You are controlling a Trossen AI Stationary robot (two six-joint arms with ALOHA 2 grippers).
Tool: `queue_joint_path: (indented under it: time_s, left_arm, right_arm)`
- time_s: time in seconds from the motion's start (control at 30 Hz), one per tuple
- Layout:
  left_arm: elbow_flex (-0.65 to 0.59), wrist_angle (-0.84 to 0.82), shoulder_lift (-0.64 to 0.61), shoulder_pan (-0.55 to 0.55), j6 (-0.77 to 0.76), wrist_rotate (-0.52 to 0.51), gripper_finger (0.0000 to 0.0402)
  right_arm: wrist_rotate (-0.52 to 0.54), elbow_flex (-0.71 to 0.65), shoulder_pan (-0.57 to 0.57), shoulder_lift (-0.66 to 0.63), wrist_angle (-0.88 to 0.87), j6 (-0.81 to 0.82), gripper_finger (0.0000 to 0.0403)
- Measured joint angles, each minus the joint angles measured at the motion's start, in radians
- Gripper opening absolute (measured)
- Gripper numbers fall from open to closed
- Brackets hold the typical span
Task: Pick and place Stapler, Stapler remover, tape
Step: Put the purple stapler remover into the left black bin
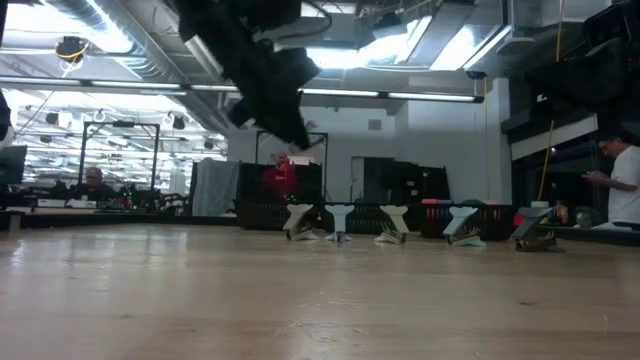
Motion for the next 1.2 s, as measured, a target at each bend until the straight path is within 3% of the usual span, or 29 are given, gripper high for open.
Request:
queue_joint_path:
  time_s: [0.4,0.87,1.2]
  left_arm:
    - [0.061,0.153,0.0,0.057,0.142,-0.017,0.0039]
    - [0.061,0.203,0.006,0.206,0.075,-0.012,0.0036]
    - [0.062,0.198,0.147,0.303,0.013,0.03,0.0038]
  right_arm:
    - [0.0,0.0,0.0,0.0,0.0,0.0,0.0039]
    - [0.0,0.0,0.0,0.0,0.0,0.0,0.0039]
    - [0.0,0.0,0.0,0.0,0.0,0.0,0.0039]
